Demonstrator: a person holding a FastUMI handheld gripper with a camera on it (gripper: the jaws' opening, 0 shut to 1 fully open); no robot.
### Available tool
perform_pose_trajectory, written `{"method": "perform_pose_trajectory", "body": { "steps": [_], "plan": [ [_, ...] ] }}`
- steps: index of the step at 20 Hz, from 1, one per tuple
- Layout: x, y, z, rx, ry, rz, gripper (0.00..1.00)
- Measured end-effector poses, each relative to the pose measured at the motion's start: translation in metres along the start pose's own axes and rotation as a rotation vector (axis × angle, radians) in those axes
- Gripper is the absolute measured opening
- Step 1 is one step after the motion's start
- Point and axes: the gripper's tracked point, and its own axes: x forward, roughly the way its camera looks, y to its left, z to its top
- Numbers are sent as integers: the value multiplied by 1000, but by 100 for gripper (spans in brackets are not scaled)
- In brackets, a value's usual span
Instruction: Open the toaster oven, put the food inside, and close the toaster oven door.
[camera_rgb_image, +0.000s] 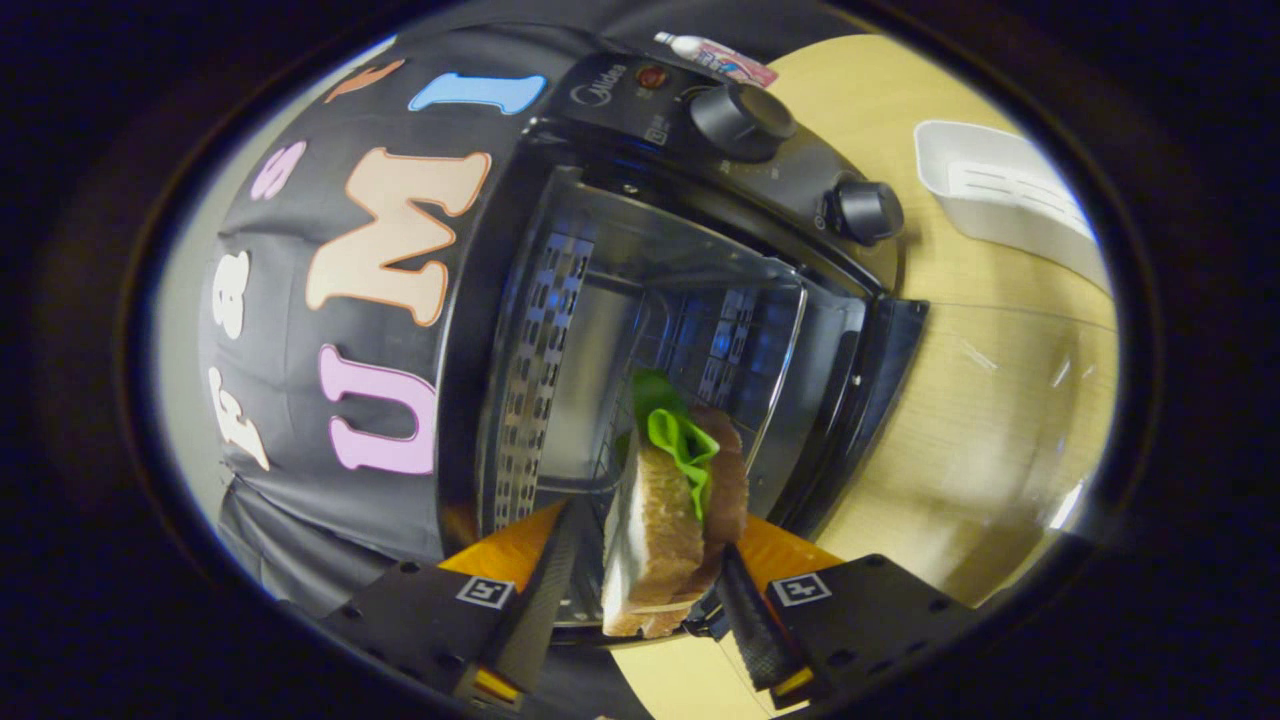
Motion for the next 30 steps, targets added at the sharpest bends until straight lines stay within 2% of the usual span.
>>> {"method": "perform_pose_trajectory", "body": {
  "steps": [1, 4, 13, 17, 21, 25, 29, 30],
  "plan": [
    [-1, -7, -2, -21, 6, -22, 84],
    [-15, 1, -1, -10, -18, 32, 99],
    [-42, 1, -3, -59, -54, 51, 98],
    [-34, -3, -8, -27, -48, 42, 98],
    [-19, 2, 7, 40, -79, 34, 99],
    [-16, -12, 37, 103, -207, -47, 99],
    [-19, -11, 45, 269, -276, -8, 98],
    [-19, -13, 43, 275, -274, -24, 98]
  ]
}}
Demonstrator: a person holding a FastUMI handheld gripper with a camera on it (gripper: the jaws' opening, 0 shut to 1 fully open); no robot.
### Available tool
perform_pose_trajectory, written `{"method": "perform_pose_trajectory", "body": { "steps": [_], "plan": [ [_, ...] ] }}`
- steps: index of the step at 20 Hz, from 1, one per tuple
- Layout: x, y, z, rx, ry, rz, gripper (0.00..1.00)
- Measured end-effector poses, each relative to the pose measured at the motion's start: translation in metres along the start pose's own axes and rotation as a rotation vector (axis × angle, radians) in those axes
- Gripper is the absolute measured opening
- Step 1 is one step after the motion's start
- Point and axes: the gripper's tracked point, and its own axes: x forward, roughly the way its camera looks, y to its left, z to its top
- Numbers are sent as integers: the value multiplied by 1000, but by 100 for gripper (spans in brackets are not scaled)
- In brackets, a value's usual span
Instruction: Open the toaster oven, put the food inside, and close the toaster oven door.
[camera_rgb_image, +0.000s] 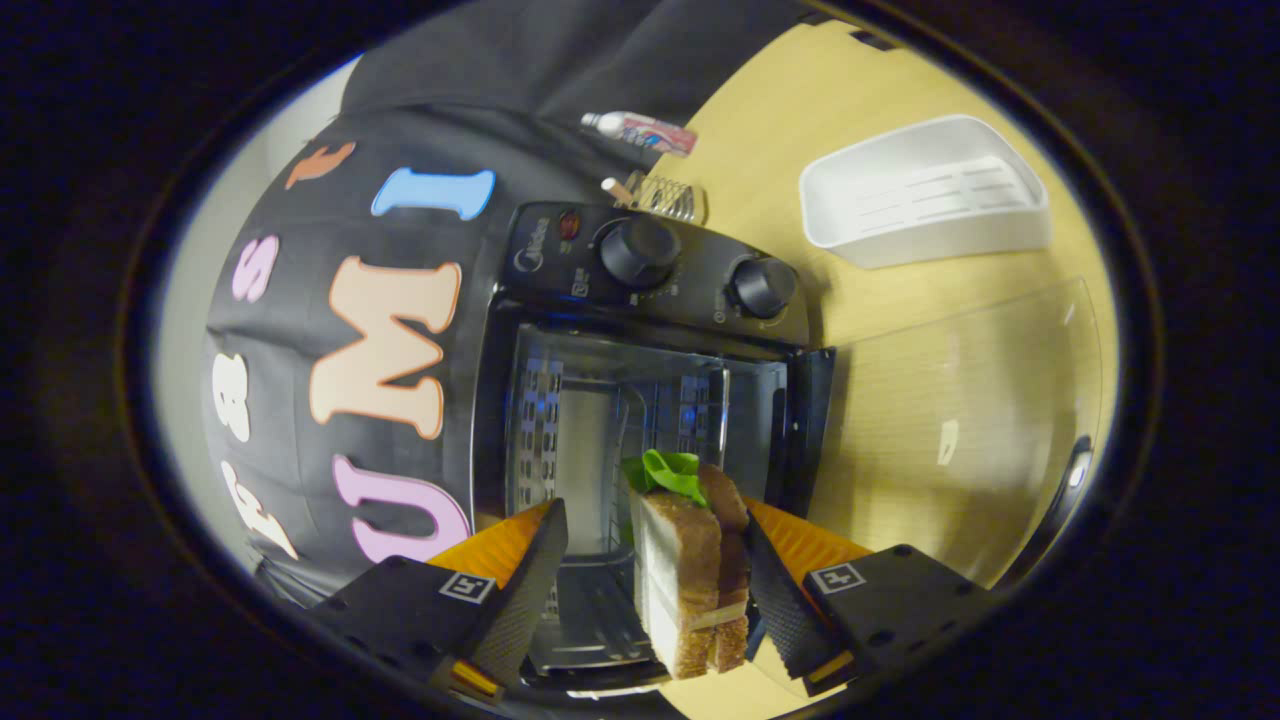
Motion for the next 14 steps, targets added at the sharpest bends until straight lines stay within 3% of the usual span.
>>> {"method": "perform_pose_trajectory", "body": {
  "steps": [4, 7, 11, 14],
  "plan": [
    [-11, 7, 1, -45, -42, 5, 97],
    [-22, 14, 1, -10, -48, 64, 98],
    [-37, 17, -10, -118, -15, 95, 98],
    [-41, 12, -15, -171, 5, 99, 69]
  ]
}}
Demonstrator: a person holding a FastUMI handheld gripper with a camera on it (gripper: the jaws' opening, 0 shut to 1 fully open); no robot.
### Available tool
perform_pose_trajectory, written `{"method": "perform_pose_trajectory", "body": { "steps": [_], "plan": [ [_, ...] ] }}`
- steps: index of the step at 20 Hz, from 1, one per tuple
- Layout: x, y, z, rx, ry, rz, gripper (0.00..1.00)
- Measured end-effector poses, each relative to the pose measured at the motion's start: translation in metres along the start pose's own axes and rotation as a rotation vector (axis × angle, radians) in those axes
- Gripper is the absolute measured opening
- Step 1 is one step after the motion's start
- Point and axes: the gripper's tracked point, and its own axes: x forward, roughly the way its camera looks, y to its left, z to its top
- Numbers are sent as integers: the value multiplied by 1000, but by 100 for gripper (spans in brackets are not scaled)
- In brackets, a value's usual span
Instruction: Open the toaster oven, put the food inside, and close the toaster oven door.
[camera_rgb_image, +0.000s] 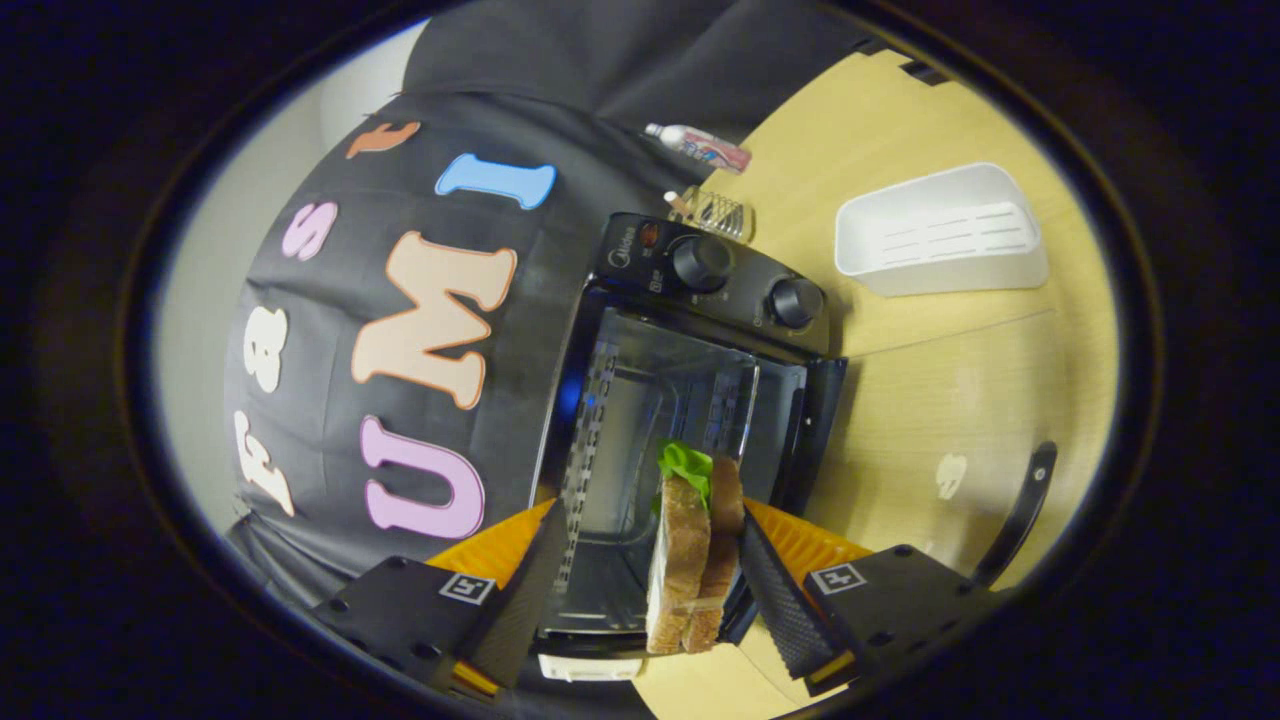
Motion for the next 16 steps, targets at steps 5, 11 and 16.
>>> {"method": "perform_pose_trajectory", "body": {
  "steps": [5, 11, 16],
  "plan": [
    [20, -16, -10, 80, 42, -50, 39],
    [62, -12, -16, 191, 70, -66, 45],
    [59, -18, 7, 125, 2, -117, 76]
  ]
}}
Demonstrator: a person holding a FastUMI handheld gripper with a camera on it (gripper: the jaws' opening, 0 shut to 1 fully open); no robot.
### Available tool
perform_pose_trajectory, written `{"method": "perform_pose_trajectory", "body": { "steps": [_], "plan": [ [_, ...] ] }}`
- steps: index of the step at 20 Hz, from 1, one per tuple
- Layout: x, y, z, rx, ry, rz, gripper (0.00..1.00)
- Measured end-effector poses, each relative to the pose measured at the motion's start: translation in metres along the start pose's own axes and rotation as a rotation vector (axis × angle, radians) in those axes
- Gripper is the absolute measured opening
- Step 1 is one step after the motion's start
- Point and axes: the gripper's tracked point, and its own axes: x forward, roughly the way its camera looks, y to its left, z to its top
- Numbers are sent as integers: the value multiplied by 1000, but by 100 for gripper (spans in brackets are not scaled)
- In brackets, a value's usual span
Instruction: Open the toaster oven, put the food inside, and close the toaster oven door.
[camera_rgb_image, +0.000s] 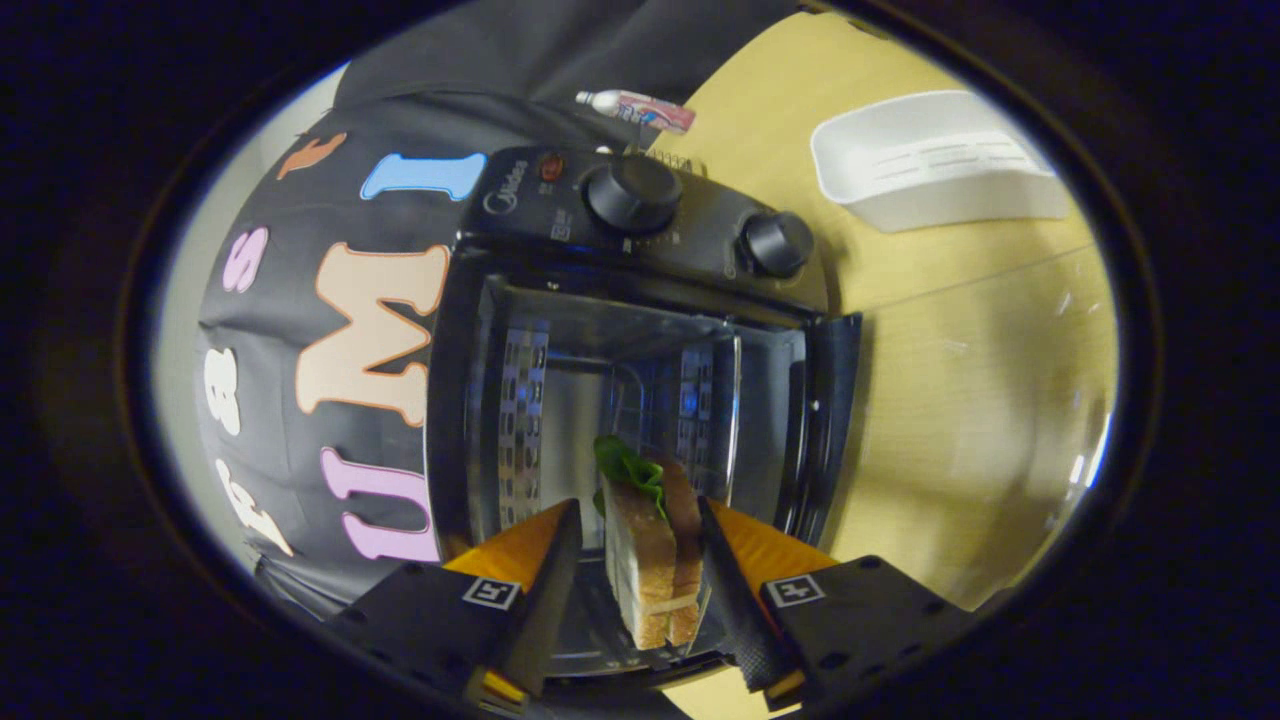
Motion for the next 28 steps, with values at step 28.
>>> {"method": "perform_pose_trajectory", "body": {
  "steps": [28],
  "plan": [
    [-193, -147, 23, -1125, 157, -268, 100]
  ]
}}
